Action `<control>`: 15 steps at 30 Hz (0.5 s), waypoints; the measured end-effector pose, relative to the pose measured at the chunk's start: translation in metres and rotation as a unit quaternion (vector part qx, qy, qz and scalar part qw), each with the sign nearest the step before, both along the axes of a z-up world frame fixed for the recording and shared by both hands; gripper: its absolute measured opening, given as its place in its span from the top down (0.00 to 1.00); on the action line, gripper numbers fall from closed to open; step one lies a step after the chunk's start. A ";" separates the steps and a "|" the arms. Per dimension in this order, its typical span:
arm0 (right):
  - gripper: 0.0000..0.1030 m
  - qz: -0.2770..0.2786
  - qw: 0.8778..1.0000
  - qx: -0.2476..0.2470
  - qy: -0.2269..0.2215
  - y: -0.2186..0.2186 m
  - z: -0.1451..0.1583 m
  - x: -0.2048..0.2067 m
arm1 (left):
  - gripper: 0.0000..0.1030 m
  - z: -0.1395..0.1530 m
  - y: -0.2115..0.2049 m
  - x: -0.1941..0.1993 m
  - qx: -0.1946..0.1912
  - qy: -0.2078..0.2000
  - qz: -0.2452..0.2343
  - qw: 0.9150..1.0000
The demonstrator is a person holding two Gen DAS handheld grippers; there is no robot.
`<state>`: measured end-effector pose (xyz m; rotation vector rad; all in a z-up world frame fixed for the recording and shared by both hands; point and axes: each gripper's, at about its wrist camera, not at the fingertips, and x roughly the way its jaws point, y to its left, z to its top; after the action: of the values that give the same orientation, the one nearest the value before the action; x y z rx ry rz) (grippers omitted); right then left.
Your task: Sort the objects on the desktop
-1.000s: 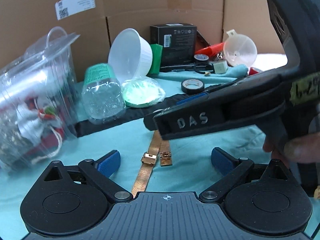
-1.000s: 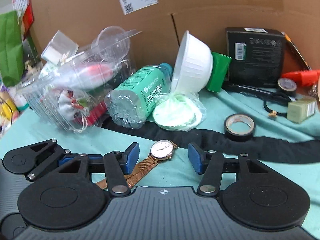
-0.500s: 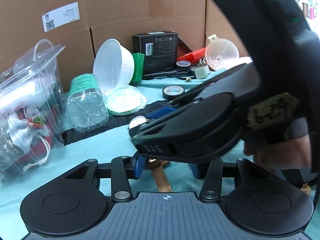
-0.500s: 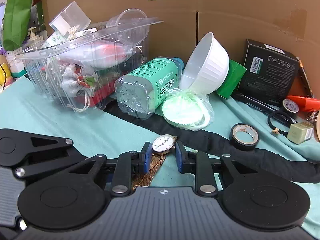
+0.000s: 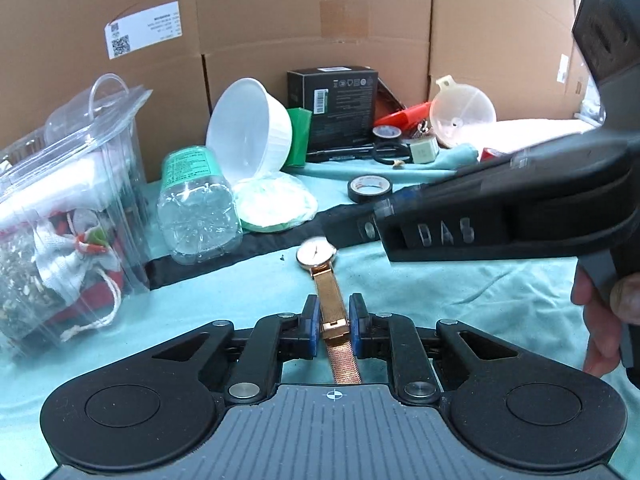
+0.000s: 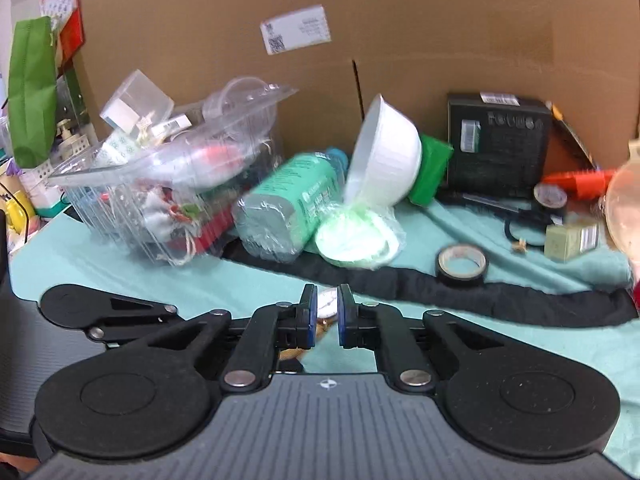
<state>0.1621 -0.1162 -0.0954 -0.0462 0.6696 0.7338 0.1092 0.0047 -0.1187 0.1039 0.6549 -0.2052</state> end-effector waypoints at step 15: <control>0.69 -0.025 0.959 0.199 0.201 -0.036 -0.042 0.047 | 0.32 -0.001 0.001 0.013 0.007 0.010 0.014 1.000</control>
<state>0.2091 -0.1520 -0.1374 0.4993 0.8927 0.8250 0.1220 0.0056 -0.1200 0.1064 0.6773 -0.1741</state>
